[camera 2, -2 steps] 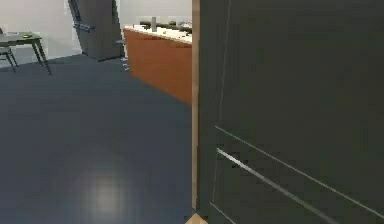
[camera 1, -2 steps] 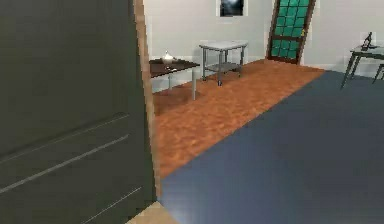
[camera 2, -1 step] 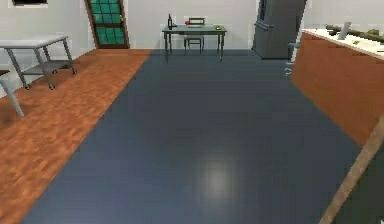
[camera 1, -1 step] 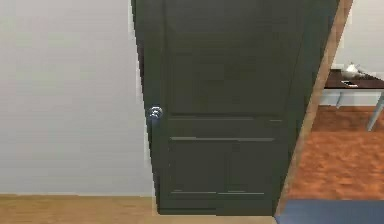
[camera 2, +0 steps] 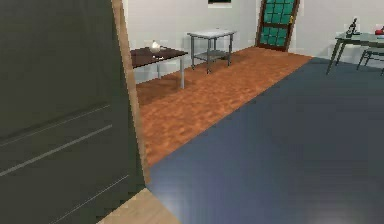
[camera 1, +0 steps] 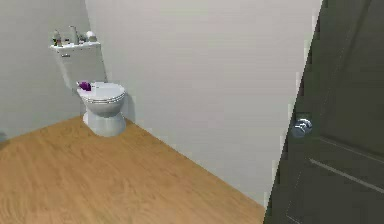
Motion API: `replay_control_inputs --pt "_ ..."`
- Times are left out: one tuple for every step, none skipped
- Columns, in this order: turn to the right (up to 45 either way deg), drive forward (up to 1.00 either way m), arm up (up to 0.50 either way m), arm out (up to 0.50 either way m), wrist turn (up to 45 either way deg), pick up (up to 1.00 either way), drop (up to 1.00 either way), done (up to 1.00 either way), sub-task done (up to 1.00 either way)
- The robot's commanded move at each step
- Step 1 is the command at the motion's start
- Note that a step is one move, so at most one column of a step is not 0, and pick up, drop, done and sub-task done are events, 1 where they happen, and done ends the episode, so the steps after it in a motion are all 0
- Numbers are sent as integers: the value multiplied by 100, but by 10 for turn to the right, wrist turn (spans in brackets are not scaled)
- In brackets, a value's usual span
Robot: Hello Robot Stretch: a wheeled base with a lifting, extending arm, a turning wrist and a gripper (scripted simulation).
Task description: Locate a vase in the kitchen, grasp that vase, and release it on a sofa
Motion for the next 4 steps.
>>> replay_control_inputs --pt "0 20 0 0 0 0 0 0 0" --pt "450 0 0 0 0 0 0 0 0" --pt "450 0 0 0 0 0 0 0 0" --pt "420 0 0 0 0 0 0 0 0"
